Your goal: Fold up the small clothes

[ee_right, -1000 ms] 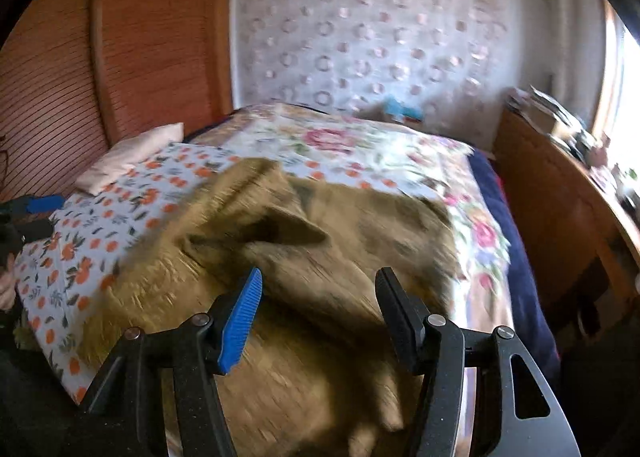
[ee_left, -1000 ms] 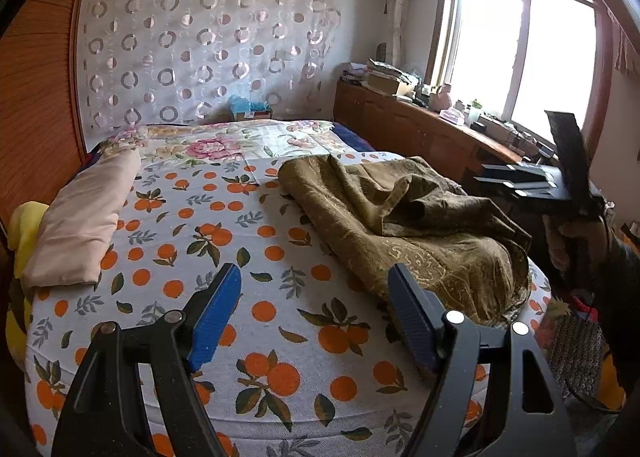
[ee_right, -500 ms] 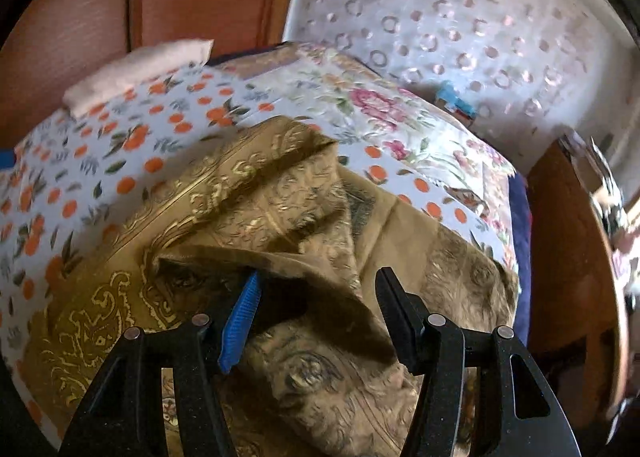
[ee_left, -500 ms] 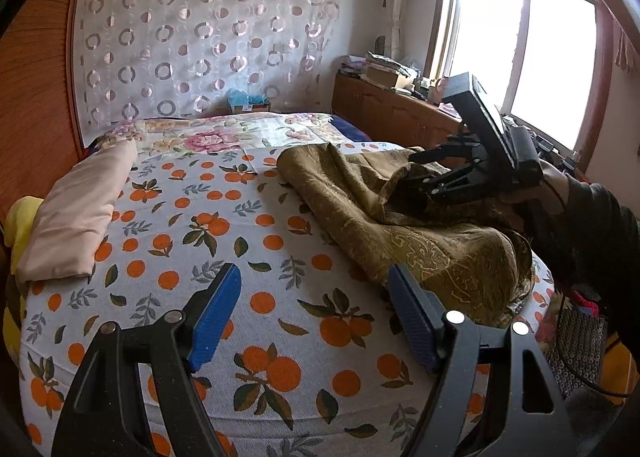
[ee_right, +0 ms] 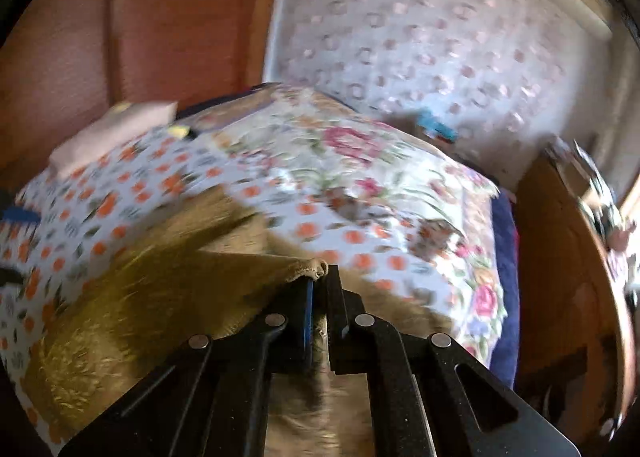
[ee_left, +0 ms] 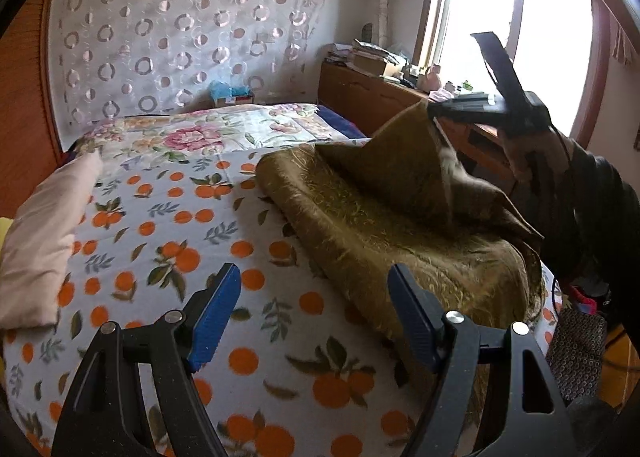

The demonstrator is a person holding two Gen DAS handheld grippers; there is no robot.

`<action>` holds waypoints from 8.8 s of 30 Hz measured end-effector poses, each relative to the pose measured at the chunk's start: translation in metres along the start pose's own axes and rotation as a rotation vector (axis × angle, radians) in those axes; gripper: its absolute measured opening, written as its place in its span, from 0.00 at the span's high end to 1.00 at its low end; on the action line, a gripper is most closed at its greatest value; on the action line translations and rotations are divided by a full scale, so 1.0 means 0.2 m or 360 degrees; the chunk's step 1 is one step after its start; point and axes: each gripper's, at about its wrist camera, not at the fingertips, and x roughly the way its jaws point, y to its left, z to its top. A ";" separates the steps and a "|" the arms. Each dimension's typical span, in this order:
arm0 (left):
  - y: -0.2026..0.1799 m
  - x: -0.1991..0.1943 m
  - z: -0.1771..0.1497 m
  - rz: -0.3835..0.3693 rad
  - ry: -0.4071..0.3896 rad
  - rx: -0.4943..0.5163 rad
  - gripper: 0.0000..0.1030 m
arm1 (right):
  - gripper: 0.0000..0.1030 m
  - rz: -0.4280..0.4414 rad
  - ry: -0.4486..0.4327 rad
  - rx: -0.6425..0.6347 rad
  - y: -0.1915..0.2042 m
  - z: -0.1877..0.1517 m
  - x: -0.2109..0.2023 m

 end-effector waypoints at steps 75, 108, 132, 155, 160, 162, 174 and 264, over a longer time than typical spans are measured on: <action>-0.47 -0.17 -0.26 -0.0227 0.0273 0.0160 0.89 | 0.95 -0.0153 0.0043 0.0522 0.27 -0.96 -0.80; -0.09 0.27 0.15 0.0017 0.0117 0.0063 0.26 | 0.74 0.0127 0.0354 0.0329 -0.18 -0.16 0.31; -0.14 0.32 0.11 -0.0055 0.0182 0.0071 0.26 | 0.67 -0.0213 0.0159 0.0287 -0.20 -0.10 0.06; -0.17 0.27 0.08 -0.0075 0.0156 0.0069 0.26 | 0.67 0.0135 0.0253 0.0296 -0.02 -0.32 -0.02; -0.18 0.26 0.08 -0.0074 0.0149 0.0073 0.26 | 0.98 0.0169 0.0296 0.0271 0.00 -0.30 0.05; -0.17 0.26 0.08 -0.0074 0.0144 0.0073 0.26 | 0.98 0.0259 0.0211 0.0307 -0.01 -0.27 -0.01; -0.20 0.25 0.04 -0.0103 0.0165 0.0082 0.26 | 0.85 -0.0286 0.0353 0.0478 -0.34 -0.41 -0.12; -0.44 -0.11 0.13 -0.0319 -0.0019 0.0031 0.96 | 0.75 0.0002 0.0083 0.0280 0.28 -0.91 -0.57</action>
